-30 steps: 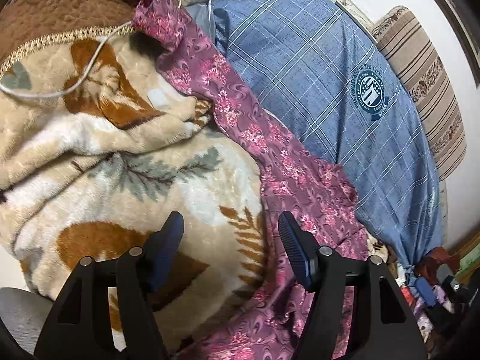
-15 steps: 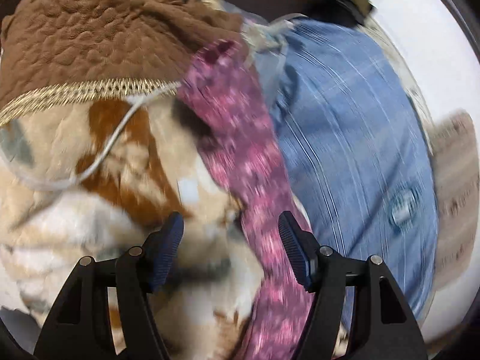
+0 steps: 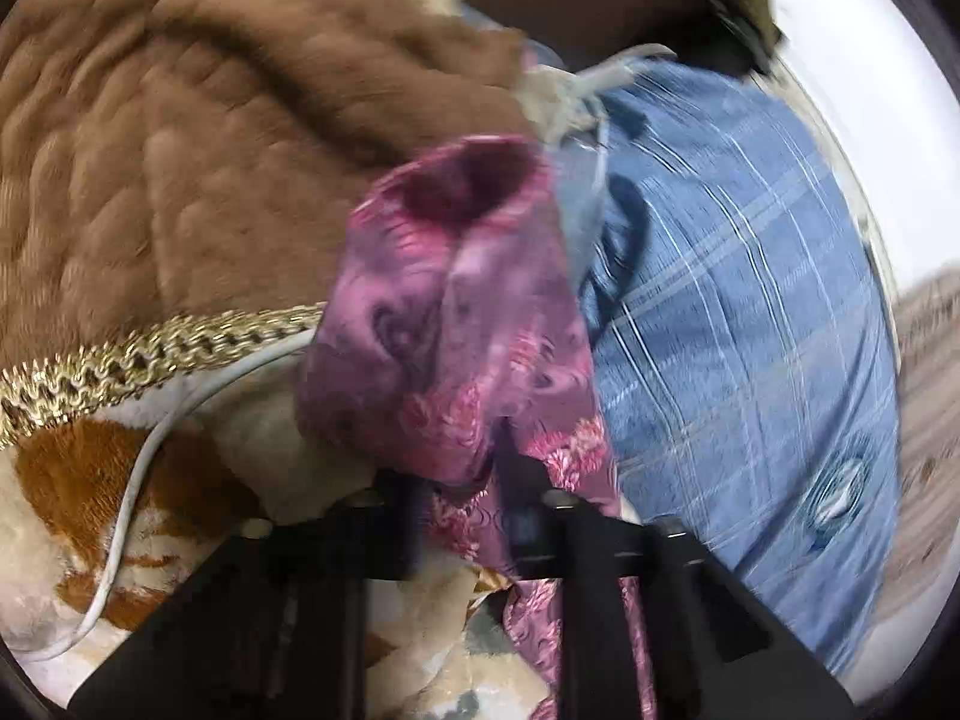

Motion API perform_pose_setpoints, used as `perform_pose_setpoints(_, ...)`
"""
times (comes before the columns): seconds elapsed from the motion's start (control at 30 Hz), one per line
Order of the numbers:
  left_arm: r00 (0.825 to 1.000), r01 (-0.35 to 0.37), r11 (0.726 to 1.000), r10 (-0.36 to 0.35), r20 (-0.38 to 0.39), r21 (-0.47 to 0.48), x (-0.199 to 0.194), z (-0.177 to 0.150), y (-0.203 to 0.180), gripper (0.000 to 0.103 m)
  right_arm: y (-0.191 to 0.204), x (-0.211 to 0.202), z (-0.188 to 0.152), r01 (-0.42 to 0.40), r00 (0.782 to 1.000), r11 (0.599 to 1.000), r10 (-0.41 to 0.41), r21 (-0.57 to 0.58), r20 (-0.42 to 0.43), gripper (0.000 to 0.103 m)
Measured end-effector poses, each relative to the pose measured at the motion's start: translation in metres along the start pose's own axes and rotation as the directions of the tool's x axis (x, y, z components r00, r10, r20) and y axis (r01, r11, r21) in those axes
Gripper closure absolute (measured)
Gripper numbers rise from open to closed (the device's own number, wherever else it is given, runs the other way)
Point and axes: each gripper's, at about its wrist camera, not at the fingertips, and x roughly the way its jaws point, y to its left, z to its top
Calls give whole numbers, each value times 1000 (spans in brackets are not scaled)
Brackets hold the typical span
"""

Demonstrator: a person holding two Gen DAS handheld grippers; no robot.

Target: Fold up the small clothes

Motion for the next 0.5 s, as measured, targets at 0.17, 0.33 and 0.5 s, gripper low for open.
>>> perform_pose_setpoints(0.17, 994, 13, 988, -29, 101, 155, -33, -19, -34, 96, -9, 2, -8, 9, 1000, 999, -9, 36, -5, 40)
perform_pose_setpoints(0.33, 970, 13, 865, -133, 205, 502, -89, -80, -96, 96, -27, -18, -20, 32, 999, 996, -33, 85, 6, 40)
perform_pose_setpoints(0.5, 946, 194, 649, -322, 34, 736, -117, -152, -140, 96, -55, -55, -29, 73, 996, 985, -81, 158, 45, 41)
